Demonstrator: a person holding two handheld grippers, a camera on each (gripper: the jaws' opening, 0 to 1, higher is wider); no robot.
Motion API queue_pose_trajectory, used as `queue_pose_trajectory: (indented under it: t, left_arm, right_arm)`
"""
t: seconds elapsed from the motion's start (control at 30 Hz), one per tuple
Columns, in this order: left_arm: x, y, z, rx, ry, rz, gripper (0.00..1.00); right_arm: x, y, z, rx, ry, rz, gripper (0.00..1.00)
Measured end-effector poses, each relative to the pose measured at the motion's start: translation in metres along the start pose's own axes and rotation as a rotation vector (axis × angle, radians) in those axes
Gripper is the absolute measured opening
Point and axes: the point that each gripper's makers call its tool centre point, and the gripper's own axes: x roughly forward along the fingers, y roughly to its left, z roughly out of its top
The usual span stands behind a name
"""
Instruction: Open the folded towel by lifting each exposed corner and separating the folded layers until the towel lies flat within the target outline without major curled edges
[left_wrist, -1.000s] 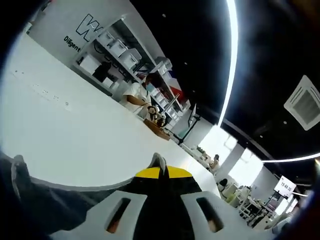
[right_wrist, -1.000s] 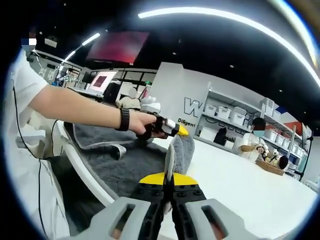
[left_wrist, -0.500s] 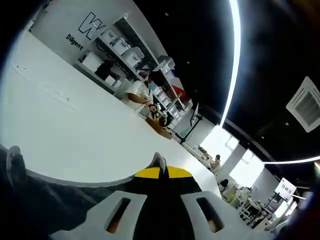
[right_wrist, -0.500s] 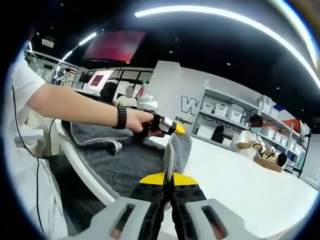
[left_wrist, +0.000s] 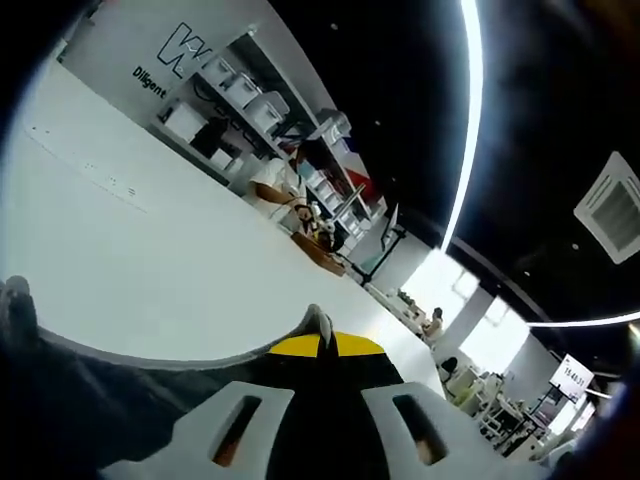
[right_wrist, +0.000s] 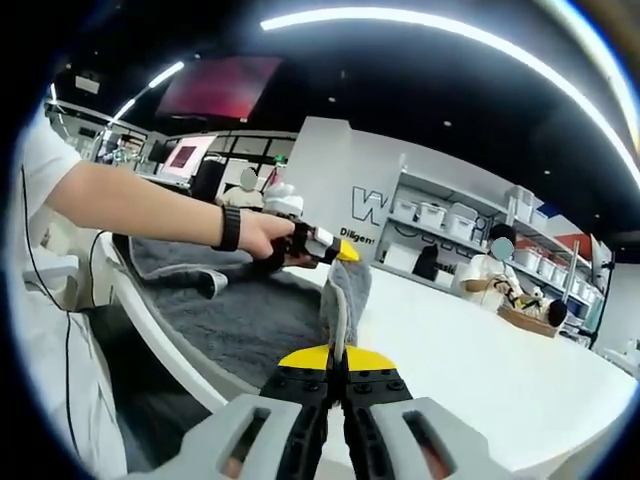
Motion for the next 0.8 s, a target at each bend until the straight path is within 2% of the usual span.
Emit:
queue_pose_trajectory:
  t: [0.43,0.63,0.8]
  left_arm:
    - [0.011,0.013,-0.010,-0.024,0.040,0.017,0.00]
    - [0.020,0.023,-0.006,-0.030,0.052,0.024,0.00]
    - [0.022,0.024,-0.011,-0.027,0.062,0.029,0.00]
  right_arm:
    - [-0.002,-0.002,-0.017,0.022,0.031,-0.004,0.00]
    - [-0.003,-0.003,-0.023,0.036,0.045,-0.007,0.00]
    - [-0.004,-0.002,-0.028,0.043,0.057,-0.008,0.00]
